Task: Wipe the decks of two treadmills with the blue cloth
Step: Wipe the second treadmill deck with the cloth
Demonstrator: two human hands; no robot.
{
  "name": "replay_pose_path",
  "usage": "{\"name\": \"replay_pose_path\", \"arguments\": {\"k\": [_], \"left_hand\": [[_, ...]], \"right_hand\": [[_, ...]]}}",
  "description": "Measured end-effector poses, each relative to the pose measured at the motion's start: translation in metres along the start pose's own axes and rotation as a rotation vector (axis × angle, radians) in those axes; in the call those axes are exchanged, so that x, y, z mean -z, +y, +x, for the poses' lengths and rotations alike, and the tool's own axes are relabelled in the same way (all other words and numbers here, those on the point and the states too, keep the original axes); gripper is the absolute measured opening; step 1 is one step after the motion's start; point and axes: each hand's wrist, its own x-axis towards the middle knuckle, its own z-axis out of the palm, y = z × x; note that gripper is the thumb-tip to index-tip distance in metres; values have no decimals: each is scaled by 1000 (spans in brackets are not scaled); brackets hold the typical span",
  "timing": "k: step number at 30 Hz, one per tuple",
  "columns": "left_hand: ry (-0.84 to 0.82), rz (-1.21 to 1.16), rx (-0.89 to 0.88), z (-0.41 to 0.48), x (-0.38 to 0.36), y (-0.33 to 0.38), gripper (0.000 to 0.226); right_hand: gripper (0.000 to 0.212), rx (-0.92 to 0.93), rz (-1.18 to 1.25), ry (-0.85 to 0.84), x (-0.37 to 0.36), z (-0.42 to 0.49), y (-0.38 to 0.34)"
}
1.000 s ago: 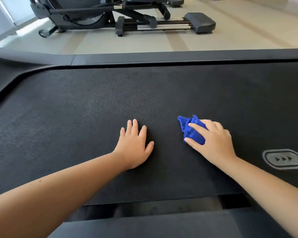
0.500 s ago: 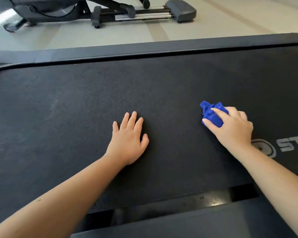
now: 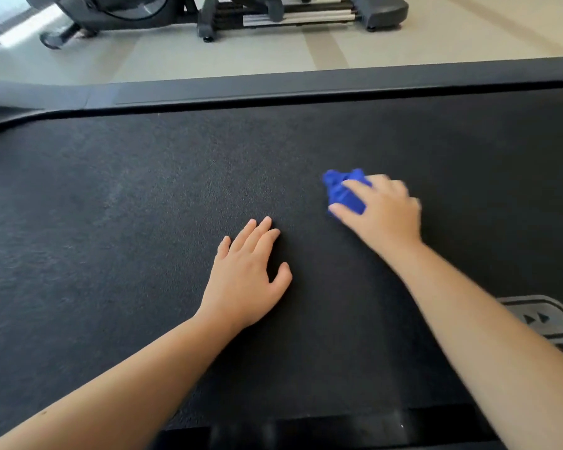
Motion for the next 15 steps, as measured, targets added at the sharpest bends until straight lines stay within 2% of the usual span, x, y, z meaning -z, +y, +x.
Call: {"name": "replay_pose_path", "arguments": {"k": [3, 6, 8, 12, 15], "left_hand": [[-3, 17, 26, 0, -1, 2, 80], [-12, 66, 78, -1, -3, 3, 87], [-24, 68, 83, 2, -3, 2, 88], [-41, 36, 66, 2, 1, 1, 88], [-55, -9, 75, 2, 5, -2, 77]], "right_hand": [[55, -262, -31, -4, 5, 20, 26], [53, -325, -45, 35, -2, 27, 4], [51, -240, -12, 30, -7, 27, -31], [49, 127, 29, -46, -25, 13, -107], [55, 186, 29, -90, -27, 22, -100]]}}
